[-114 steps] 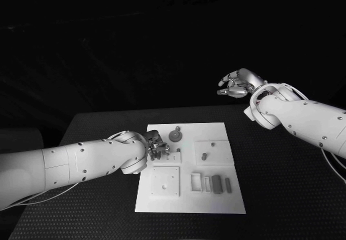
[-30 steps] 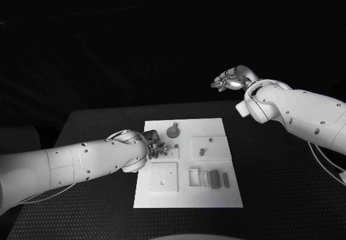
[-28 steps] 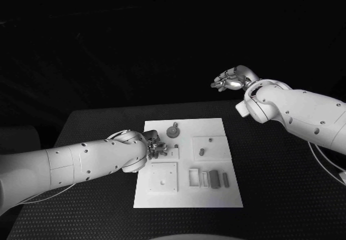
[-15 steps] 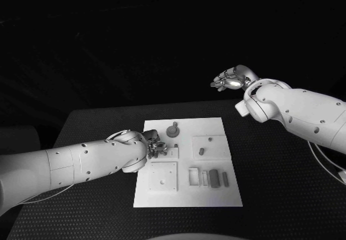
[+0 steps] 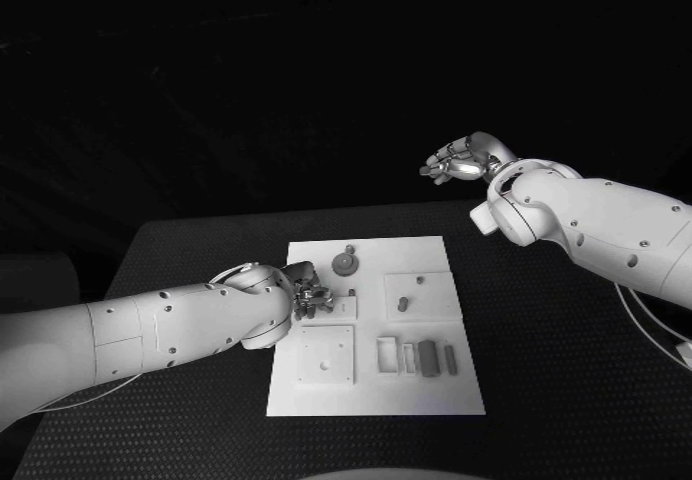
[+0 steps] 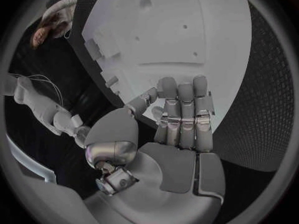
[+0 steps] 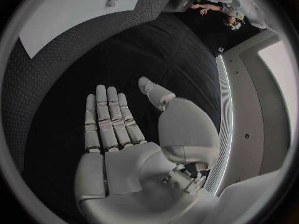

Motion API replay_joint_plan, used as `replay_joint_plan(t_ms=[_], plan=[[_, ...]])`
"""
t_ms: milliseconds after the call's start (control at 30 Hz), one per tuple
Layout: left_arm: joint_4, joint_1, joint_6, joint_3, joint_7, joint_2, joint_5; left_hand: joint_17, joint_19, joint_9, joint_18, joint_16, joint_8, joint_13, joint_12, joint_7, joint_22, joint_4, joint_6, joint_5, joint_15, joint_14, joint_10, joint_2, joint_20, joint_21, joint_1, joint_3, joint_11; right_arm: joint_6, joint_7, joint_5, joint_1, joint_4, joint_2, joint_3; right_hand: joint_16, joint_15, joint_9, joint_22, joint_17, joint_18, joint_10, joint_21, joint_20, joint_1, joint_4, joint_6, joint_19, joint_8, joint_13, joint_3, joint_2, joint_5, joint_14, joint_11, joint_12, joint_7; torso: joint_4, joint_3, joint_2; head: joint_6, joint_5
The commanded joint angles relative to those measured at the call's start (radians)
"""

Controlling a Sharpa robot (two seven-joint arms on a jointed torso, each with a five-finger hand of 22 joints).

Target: Assemble the parts on the task board

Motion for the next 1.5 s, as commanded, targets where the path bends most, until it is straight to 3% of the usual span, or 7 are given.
replay_joint_plan(t_ms=[33, 733, 1500], plan=[[0.008, -0.003, -0.026, -0.002, 0.016, -0.006, 0.000, -0.002, 0.003, 0.002, 0.017, 0.003, 0.007, -0.001, 0.004, -0.081, 0.002, 0.004, 0.111, 0.008, 0.001, -0.006, -0.043, -0.001, 0.000, -0.004, 0.008, 0.004, -0.039, 0.016, 0.011, 0.003, 0.000, -0.001, -0.001, 0.000, -0.006, 0.003, -0.001, 0.001, 0.001, -0.009, 0.005, -0.006, 0.002, -0.001, 0.001, -0.008, -0.008, 0.000, -0.002, -0.007, 0.004, -0.002, -0.001, 0.000, -0.004, 0.016, -0.0004, -0.0001, 0.001, 0.001, 0.001], [0.012, -0.003, -0.078, -0.001, 0.026, -0.018, 0.015, -0.016, 0.007, 0.002, 0.016, 0.010, 0.004, -0.010, 0.006, -0.081, 0.005, 0.007, 0.113, 0.000, 0.001, -0.007, -0.042, -0.003, 0.000, -0.010, 0.009, 0.000, -0.039, 0.017, 0.011, 0.005, 0.000, -0.002, -0.002, 0.000, -0.009, 0.003, -0.004, 0.006, 0.002, -0.010, 0.005, -0.009, 0.001, -0.004, 0.007, -0.008, -0.010, 0.000, -0.007, -0.009, 0.005, -0.002, -0.001, 0.001, -0.005, 0.017, -0.0006, 0.0006, 0.000, 0.000, 0.001], [0.006, -0.005, -0.034, -0.001, 0.022, -0.005, 0.032, -0.032, 0.007, 0.001, 0.015, 0.015, -0.001, -0.020, 0.005, -0.079, 0.007, 0.011, 0.110, -0.023, 0.001, -0.012, -0.045, -0.007, 0.000, -0.020, 0.006, -0.003, -0.037, 0.023, 0.010, 0.006, 0.000, -0.006, 0.002, 0.000, -0.011, 0.004, -0.005, 0.008, 0.002, -0.011, 0.005, -0.010, 0.001, -0.004, 0.009, -0.008, -0.011, 0.001, -0.011, -0.010, 0.005, -0.002, -0.001, 0.001, -0.005, 0.017, -0.0006, 0.0006, 0.000, -0.004, 0.002]])
